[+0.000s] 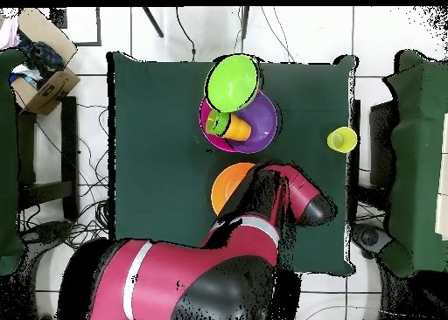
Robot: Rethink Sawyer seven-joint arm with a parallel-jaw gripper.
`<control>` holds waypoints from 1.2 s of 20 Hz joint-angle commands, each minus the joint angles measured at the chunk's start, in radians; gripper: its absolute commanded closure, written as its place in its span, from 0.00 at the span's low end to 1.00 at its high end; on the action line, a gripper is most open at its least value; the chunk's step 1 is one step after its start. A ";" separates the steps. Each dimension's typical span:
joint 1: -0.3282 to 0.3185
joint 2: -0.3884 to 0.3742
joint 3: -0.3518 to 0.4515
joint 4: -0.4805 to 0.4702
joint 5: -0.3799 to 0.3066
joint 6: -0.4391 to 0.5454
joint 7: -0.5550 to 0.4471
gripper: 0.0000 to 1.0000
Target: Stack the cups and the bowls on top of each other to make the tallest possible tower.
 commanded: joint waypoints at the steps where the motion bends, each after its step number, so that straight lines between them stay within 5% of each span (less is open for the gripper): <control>1: 0.009 0.053 0.146 0.046 -0.058 0.037 -0.168 0.00; 6: -0.021 0.046 0.178 0.038 -0.030 0.098 -0.207 0.00; 10: 0.027 0.073 0.124 0.049 -0.112 0.022 -0.155 0.00; 24: 0.006 0.053 0.162 0.044 -0.075 0.063 -0.149 0.00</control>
